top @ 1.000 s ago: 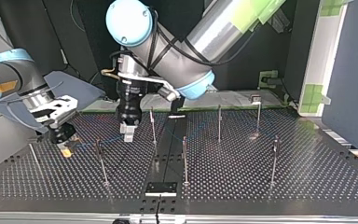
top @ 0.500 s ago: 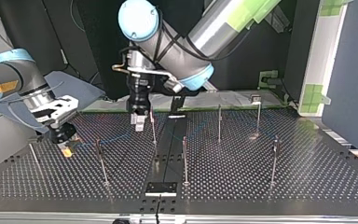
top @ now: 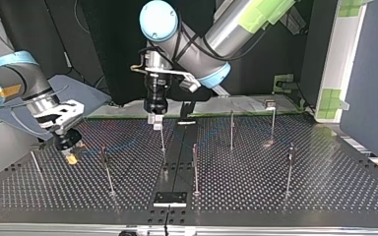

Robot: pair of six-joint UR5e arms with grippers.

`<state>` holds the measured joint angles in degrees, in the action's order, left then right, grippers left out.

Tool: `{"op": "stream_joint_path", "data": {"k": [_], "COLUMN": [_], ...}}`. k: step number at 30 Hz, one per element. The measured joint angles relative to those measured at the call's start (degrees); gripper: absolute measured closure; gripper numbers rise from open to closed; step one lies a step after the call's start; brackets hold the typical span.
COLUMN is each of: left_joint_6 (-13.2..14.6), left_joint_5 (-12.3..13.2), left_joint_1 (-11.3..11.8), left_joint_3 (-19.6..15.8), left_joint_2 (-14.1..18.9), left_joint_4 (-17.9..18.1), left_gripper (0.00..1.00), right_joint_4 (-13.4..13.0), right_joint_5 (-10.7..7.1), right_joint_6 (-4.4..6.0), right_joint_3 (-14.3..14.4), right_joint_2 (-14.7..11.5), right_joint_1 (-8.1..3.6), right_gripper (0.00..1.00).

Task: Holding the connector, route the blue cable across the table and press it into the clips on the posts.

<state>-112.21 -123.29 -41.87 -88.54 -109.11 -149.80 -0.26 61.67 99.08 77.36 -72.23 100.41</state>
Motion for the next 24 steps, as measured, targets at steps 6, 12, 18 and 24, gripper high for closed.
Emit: {"op": "stream_joint_path", "data": {"k": [6,12,18,24], "left_joint_6": [-0.8,-0.9,-1.1,-1.6], "left_joint_5": [1.7,3.4,3.2,3.7], "left_joint_1": [0.2,0.1,0.9,0.8], "left_joint_3": [-2.6,-5.3,-8.3,-11.8], "left_joint_2": [0.0,0.0,-1.5,-4.9], "left_joint_4": [2.6,5.3,8.3,11.9], "left_gripper": [0.0,0.0,0.0,0.0], "right_joint_4": [0.0,0.0,0.0,0.0], "right_joint_5": [0.13,-0.03,0.05,0.03], "right_joint_6": [-0.01,-0.01,-0.01,-0.02], "right_joint_3": [0.0,0.0,0.0,0.0], "right_joint_2": [0.0,0.1,0.1,0.1], "right_joint_1": [0.04,0.1,0.16,0.17], "right_gripper": [1.0,1.0,1.0,1.0]}}
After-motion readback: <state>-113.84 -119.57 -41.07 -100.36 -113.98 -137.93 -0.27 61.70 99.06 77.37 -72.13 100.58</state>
